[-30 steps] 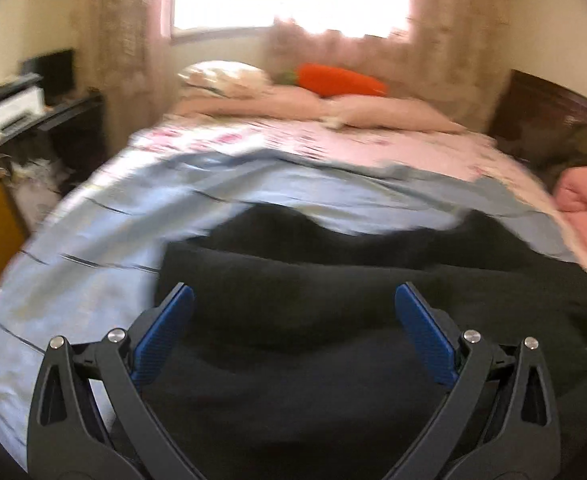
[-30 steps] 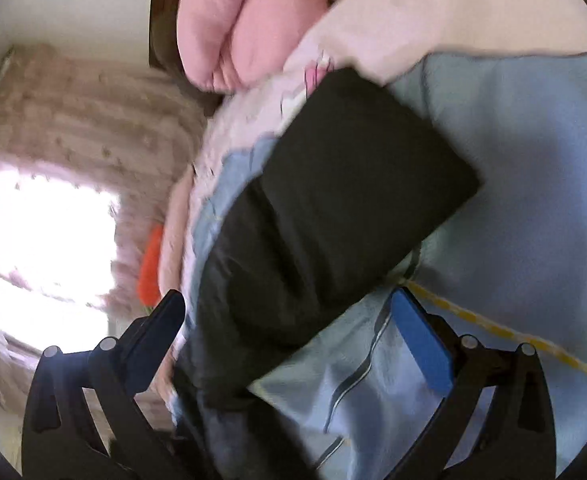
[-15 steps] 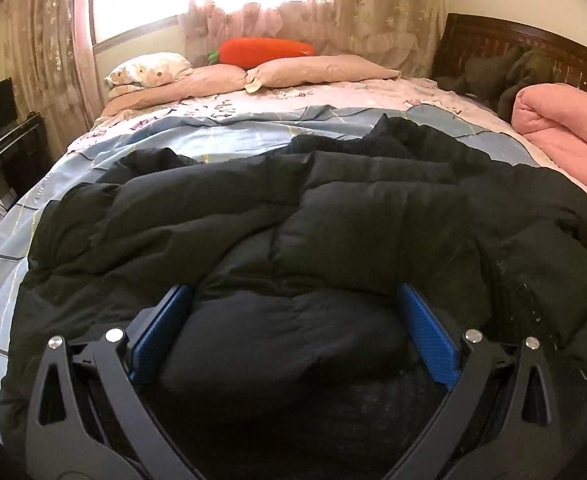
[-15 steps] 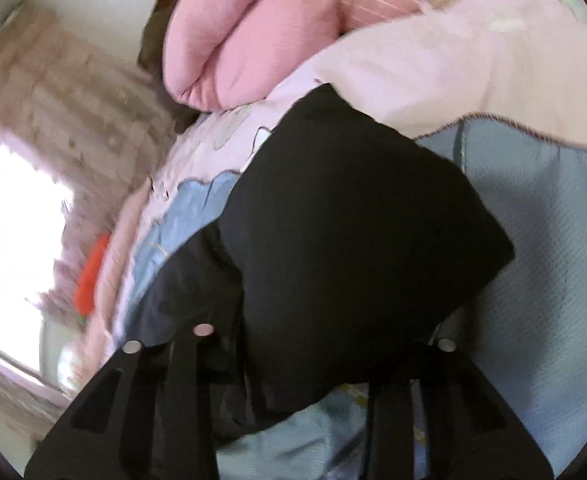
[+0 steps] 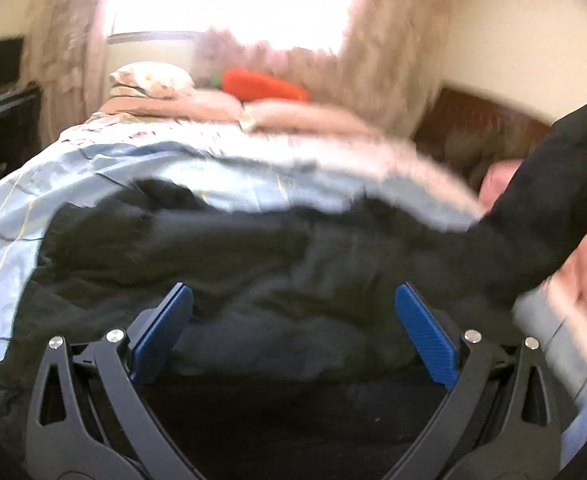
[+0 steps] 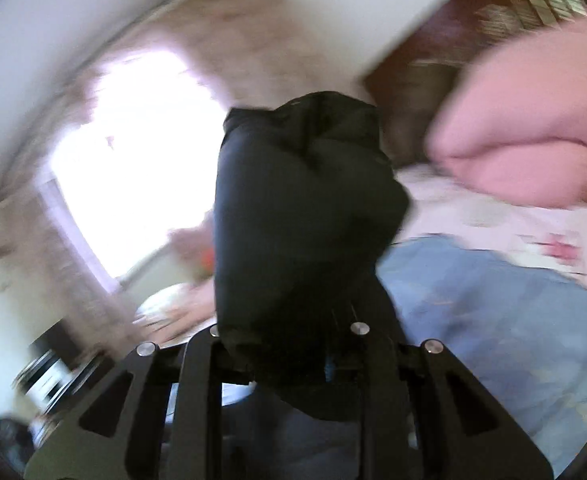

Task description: Fold large clothes

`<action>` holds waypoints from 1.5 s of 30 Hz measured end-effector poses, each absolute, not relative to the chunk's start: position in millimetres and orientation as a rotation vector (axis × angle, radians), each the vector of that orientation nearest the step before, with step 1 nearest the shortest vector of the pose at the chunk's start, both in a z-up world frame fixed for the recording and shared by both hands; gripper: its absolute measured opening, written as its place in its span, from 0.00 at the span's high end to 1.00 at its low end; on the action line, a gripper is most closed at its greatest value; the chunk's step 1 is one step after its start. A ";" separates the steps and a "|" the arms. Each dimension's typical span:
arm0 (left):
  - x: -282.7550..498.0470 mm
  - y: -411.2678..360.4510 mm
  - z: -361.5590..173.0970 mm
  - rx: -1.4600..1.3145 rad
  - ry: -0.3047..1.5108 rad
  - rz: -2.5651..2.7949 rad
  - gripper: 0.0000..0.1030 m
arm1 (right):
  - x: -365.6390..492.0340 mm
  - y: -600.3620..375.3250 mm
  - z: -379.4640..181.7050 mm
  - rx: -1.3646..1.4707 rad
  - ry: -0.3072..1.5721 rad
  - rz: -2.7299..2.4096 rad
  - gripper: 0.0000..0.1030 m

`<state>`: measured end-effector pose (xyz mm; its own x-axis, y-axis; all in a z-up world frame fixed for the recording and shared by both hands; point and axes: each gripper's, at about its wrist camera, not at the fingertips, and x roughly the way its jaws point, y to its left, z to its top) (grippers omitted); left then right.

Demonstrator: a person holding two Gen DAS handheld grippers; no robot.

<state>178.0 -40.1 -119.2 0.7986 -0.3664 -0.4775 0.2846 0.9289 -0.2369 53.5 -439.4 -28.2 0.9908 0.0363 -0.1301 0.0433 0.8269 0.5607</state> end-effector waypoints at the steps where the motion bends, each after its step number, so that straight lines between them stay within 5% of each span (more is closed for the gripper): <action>1: 178.0 -25.9 -110.4 -0.208 0.531 -0.329 0.02 | 57.9 -413.1 -24.3 0.559 0.156 0.045 0.76; 12: 178.1 80.2 -107.7 -0.401 0.575 -0.138 0.02 | 142.0 -159.4 -160.9 0.207 0.670 0.180 0.70; 16: 176.9 93.4 -118.8 -0.415 0.573 -0.149 0.02 | 134.9 -137.4 -156.0 0.184 0.674 0.193 0.10; 17: 178.5 97.3 -122.4 -0.445 0.579 -0.161 0.02 | 129.9 -135.3 -153.2 0.206 0.691 0.242 0.04; 22: 189.1 109.4 -129.3 -0.532 0.607 -0.161 0.02 | 104.7 -167.2 -82.9 0.298 0.548 0.471 0.04; 27: 184.2 84.1 -115.2 -0.346 0.532 -0.140 0.02 | 114.8 -271.5 -35.5 0.205 0.365 0.025 0.01; 33: 168.9 30.9 -74.4 -0.229 0.405 -0.183 0.02 | 146.9 -410.9 -143.8 0.449 0.678 -0.415 0.01; 36: 166.4 -16.7 -53.5 -0.166 0.399 -0.236 0.02 | 165.1 -403.9 -195.9 0.436 0.799 -0.368 0.01; 45: 203.6 -135.5 -75.0 -0.197 0.573 -0.571 0.02 | 165.4 -390.4 -233.5 0.464 0.805 -0.331 0.01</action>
<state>203.6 -135.5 -75.0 0.6914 -0.5607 -0.4556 0.4542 0.8278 -0.3295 165.4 -390.4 -233.5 0.6507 -0.1081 -0.7516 0.4521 0.8504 0.2691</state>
